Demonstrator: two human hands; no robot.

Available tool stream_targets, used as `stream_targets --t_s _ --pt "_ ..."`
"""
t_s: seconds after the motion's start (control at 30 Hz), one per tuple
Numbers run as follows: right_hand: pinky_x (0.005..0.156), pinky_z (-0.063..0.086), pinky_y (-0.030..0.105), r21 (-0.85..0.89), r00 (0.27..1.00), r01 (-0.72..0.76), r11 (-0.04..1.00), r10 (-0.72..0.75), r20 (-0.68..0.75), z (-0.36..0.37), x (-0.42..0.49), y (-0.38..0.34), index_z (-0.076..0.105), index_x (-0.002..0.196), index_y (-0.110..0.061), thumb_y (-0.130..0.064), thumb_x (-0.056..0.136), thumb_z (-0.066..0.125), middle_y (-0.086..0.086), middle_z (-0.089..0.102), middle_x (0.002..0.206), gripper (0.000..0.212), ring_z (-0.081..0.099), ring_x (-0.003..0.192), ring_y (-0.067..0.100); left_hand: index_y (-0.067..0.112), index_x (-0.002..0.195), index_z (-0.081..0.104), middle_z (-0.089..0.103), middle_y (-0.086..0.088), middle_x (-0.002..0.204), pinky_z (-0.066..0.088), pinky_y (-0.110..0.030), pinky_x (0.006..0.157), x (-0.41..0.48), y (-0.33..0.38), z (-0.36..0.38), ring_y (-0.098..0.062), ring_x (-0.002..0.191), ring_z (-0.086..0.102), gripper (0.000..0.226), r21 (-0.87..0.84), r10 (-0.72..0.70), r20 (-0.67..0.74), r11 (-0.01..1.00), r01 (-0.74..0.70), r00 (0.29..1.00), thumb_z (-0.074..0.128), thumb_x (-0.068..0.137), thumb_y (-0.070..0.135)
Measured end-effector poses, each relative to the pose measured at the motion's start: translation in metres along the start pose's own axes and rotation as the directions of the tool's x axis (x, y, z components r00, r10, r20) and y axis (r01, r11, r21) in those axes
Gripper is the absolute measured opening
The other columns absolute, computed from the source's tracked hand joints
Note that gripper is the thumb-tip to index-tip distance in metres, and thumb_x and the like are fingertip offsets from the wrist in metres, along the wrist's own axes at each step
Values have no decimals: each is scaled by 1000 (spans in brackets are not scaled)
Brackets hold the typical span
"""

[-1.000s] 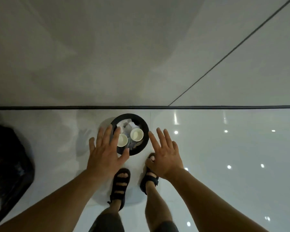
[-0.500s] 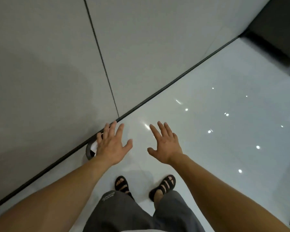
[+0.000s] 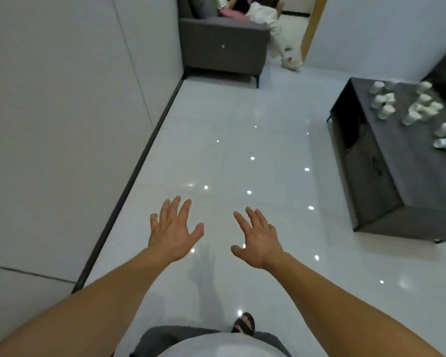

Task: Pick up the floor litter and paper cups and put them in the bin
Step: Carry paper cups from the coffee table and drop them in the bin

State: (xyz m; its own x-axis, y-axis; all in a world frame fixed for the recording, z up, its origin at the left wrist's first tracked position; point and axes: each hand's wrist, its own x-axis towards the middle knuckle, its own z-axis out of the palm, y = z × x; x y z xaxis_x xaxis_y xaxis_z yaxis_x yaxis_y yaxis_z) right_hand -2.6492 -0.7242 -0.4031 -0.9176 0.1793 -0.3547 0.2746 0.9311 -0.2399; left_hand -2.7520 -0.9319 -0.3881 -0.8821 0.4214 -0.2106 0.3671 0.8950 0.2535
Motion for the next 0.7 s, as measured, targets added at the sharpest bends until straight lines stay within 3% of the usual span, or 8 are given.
stream_targets --t_s 0.33,0.7 --pt "117 14 49 108 920 -365 925 376 -114 -58 6 161 -6 154 -33 -60 89 48 2 -9 164 89 -10 150 26 29 152 11 3 1 160 5 -50 116 120 174 12 -21 147 -6 75 21 333 44 942 -334 942 29 88 66" --pt "117 14 51 175 765 -606 776 628 -139 -147 105 294 0 155 -33 -57 89 51 1 -8 164 87 -8 150 26 28 151 12 3 2 160 8 -52 116 319 328 9 -21 147 -5 75 -16 575 77 818 -576 815 29 88 66"
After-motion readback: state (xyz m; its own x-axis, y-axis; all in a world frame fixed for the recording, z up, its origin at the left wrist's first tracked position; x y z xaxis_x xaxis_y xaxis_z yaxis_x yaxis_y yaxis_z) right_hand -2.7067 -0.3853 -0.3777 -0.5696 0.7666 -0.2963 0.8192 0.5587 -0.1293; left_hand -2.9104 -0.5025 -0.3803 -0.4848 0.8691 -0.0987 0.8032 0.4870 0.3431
